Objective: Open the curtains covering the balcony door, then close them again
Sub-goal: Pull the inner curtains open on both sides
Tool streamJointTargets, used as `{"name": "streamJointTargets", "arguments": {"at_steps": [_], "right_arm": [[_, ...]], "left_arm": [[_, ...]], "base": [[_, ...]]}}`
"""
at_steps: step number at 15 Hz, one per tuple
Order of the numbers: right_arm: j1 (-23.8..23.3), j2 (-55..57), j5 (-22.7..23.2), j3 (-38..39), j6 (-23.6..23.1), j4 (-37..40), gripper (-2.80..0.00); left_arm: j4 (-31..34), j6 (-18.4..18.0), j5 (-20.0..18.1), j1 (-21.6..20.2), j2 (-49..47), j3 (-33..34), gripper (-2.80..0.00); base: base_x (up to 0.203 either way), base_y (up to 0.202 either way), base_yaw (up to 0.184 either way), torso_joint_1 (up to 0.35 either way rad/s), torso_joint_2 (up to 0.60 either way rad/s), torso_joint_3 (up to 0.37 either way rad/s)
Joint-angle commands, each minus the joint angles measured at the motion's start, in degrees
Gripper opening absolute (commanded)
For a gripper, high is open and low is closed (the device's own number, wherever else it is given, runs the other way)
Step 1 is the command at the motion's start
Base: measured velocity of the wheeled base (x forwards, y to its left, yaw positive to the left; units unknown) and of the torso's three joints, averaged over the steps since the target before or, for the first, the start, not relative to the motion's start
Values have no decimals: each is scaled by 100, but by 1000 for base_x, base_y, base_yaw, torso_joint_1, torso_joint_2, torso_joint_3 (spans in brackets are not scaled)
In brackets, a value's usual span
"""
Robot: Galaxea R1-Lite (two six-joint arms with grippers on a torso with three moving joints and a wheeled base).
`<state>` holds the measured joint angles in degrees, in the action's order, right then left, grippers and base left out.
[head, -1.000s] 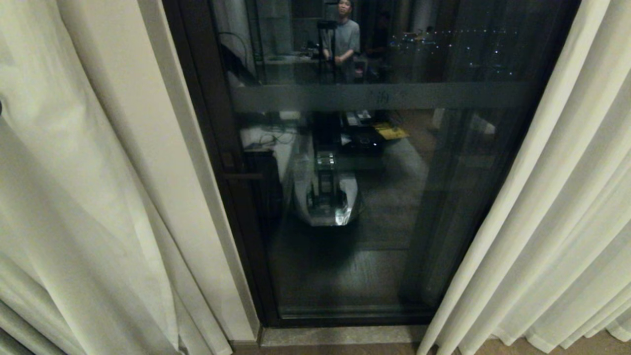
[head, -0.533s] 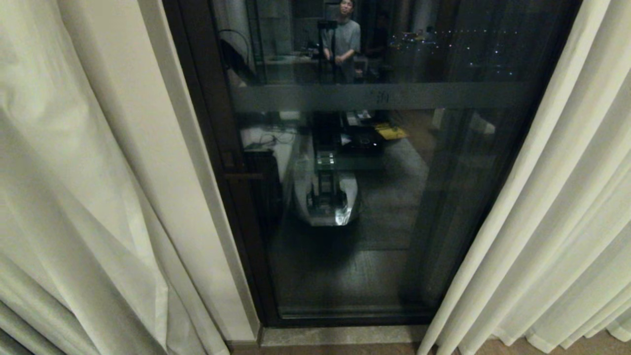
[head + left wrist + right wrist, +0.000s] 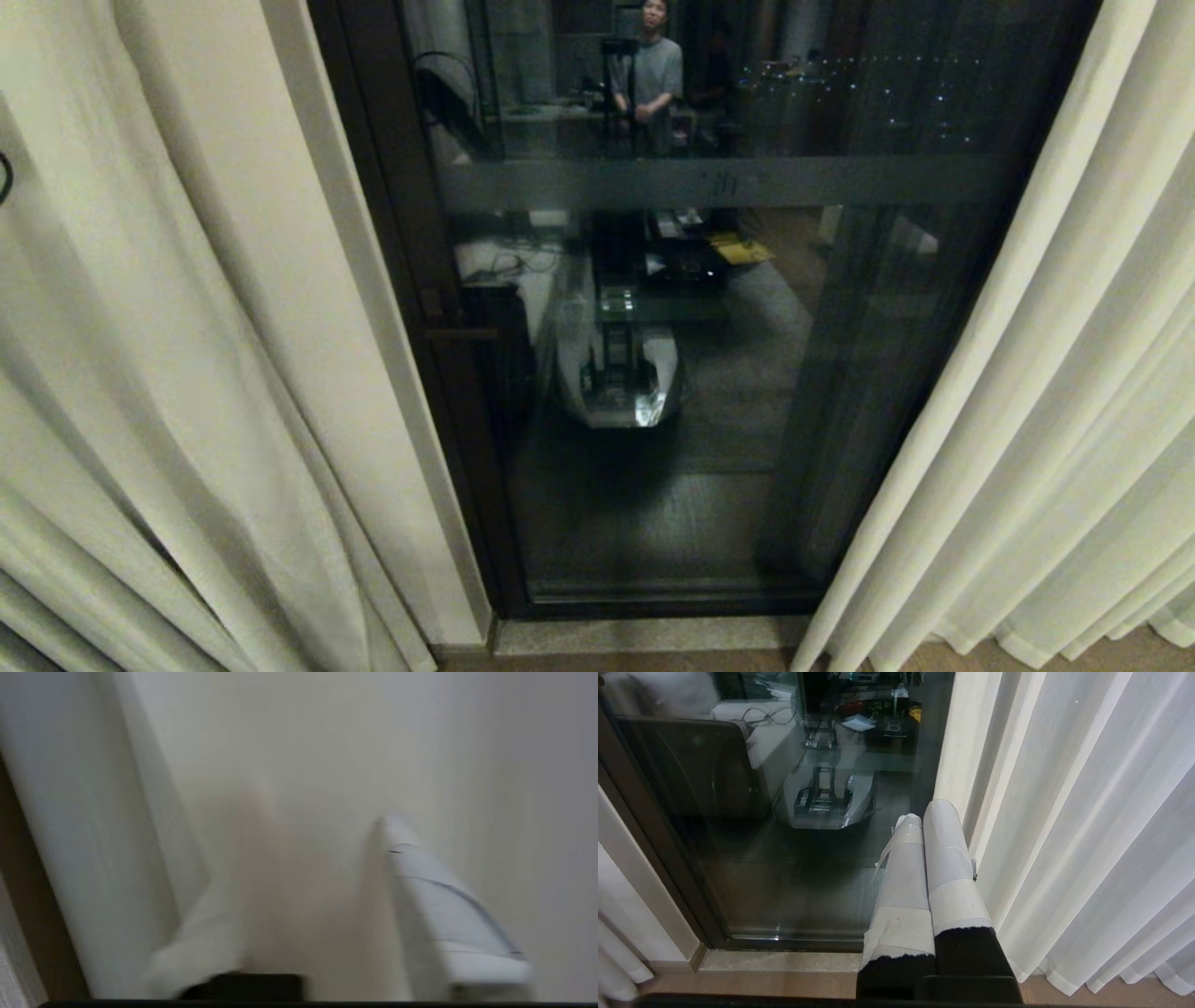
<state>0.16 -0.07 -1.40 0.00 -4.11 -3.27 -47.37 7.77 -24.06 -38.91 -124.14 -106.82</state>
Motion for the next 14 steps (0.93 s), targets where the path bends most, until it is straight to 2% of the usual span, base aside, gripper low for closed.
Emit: {"name": "streamJointTargets", "arguments": {"at_steps": [1, 4, 14], "right_arm": [[2, 7, 0, 0, -2, -2, -280], [2, 7, 0, 0, -2, 0, -280], [2, 7, 0, 0, -2, -2, -280]], "left_arm": [[-22, 6, -6, 6, 269, 211, 0], [-27, 6, 1, -12, 637, 759, 0], [54, -102, -30, 1, 2936, 4266, 0]], "base": [[0, 0, 0, 0, 0, 0], [0, 0, 0, 0, 0, 0], [0, 0, 0, 0, 0, 0]]}}
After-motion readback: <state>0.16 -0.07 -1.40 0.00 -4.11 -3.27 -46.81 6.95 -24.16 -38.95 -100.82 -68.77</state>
